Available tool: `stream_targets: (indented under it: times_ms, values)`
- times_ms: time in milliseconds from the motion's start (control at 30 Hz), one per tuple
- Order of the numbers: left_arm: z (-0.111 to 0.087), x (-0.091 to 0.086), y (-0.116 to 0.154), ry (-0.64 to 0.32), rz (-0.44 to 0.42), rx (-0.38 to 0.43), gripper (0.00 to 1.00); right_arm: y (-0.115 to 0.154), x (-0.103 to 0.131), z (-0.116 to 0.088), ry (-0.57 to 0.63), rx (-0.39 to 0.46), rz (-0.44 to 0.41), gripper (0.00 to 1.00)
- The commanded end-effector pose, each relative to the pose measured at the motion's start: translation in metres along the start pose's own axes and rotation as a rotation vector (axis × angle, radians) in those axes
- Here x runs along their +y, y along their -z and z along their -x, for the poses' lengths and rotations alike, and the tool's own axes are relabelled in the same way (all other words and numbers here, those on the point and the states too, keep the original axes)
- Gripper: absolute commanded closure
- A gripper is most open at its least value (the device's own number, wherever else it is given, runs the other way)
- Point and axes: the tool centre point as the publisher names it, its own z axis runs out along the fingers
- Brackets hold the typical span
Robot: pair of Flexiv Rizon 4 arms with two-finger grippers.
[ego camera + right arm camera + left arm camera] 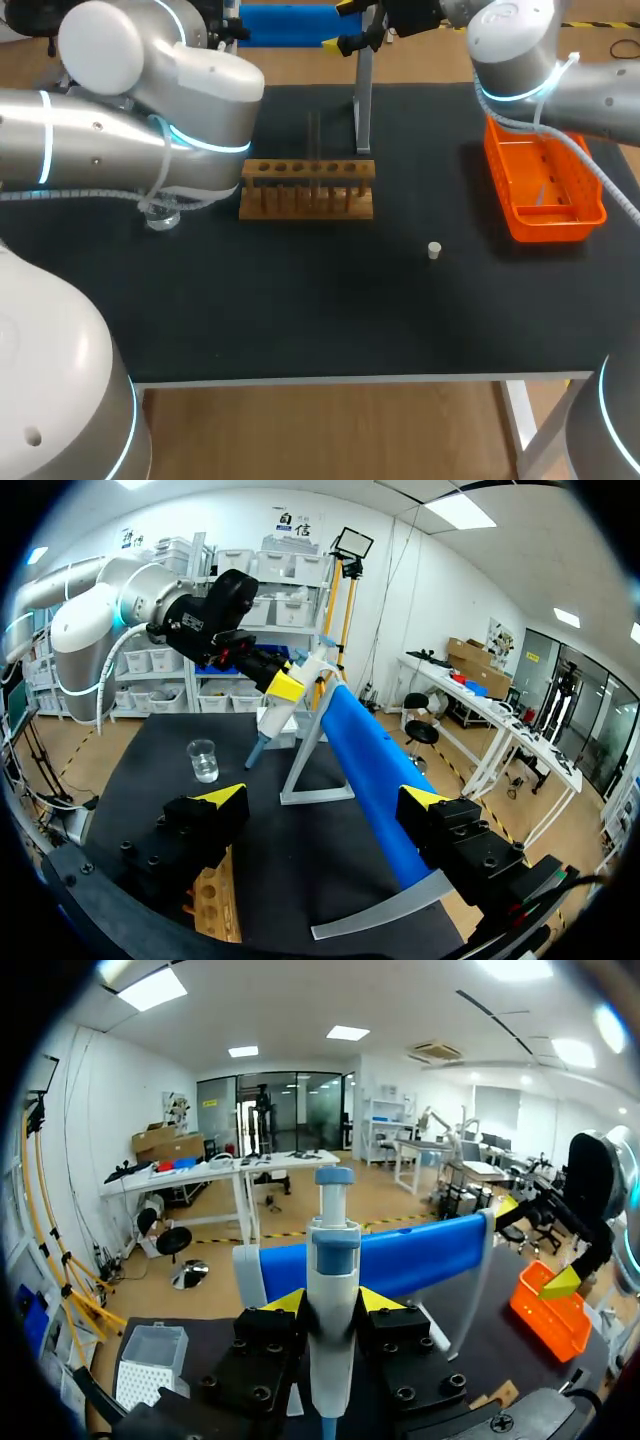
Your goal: Invert the test tube, pick up the pipette, mount the tip to pipette, aspirate from beaker and dispense into the tube, eject the tip, return the pipette, and cap with the stopper.
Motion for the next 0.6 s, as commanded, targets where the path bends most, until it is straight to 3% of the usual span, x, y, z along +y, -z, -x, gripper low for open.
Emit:
stream_targets:
  times_ms: [33,600]
  values:
    - [-0.005,-0.008,-0.008,0.0,0.033,-0.049,1.0,0.001,0.001,0.001,-0.001,0.005,-0.006,0.0]
    - [-0.002,-0.012,-0.024,0.02,0.109,-0.112,1.0,0.001,0.001,0.001,-0.001,0.005,-0.006,0.0]
